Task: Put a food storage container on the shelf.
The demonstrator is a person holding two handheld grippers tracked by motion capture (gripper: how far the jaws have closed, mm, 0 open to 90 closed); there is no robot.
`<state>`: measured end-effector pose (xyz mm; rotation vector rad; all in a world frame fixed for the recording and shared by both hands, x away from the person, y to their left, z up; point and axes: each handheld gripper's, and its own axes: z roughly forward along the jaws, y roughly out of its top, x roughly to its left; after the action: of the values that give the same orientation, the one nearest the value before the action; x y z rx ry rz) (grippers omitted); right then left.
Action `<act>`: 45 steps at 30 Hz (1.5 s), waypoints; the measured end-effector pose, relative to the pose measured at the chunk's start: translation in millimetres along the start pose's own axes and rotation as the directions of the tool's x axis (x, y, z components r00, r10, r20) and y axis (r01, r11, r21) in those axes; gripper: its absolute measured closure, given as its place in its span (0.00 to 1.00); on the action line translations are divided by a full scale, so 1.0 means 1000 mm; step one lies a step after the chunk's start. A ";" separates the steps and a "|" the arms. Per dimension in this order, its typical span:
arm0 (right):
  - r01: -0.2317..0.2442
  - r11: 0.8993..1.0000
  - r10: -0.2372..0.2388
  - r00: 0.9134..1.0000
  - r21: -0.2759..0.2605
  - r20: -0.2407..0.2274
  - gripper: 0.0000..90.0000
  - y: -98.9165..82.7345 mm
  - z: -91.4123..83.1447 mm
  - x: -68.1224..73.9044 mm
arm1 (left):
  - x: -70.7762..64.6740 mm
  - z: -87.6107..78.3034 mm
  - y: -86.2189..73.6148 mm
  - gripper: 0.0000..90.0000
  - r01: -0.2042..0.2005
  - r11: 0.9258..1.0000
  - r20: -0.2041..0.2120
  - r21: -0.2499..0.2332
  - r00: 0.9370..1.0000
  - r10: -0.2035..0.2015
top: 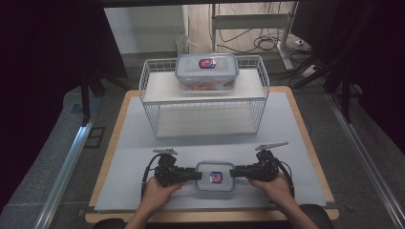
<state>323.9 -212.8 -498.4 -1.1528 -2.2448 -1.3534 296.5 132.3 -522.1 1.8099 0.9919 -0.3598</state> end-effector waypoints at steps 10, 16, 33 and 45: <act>0.049 0.999 -0.049 0.999 -0.004 0.021 0.74 0.005 0.001 0.002 | 0.004 0.002 -0.001 0.63 0.002 1.000 0.000 0.015 1.000 -0.002; 0.050 0.998 -0.051 0.998 0.034 0.036 0.57 -0.002 0.005 -0.001 | 0.008 0.002 -0.002 0.63 0.010 1.000 0.014 0.015 1.000 -0.010; -0.037 0.998 0.040 0.998 0.050 -0.053 0.63 -0.013 0.009 -0.008 | 0.008 0.002 -0.011 0.62 -0.001 1.000 0.023 -0.014 1.000 0.002; -0.051 0.997 0.054 0.997 0.054 -0.057 0.63 -0.013 0.008 -0.009 | 0.011 0.003 -0.014 0.62 0.050 0.999 0.047 -0.009 0.998 -0.050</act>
<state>321.5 -213.4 -516.0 -1.1315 -2.1804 -1.2829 292.7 137.1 -539.3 1.7619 1.0056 -0.4255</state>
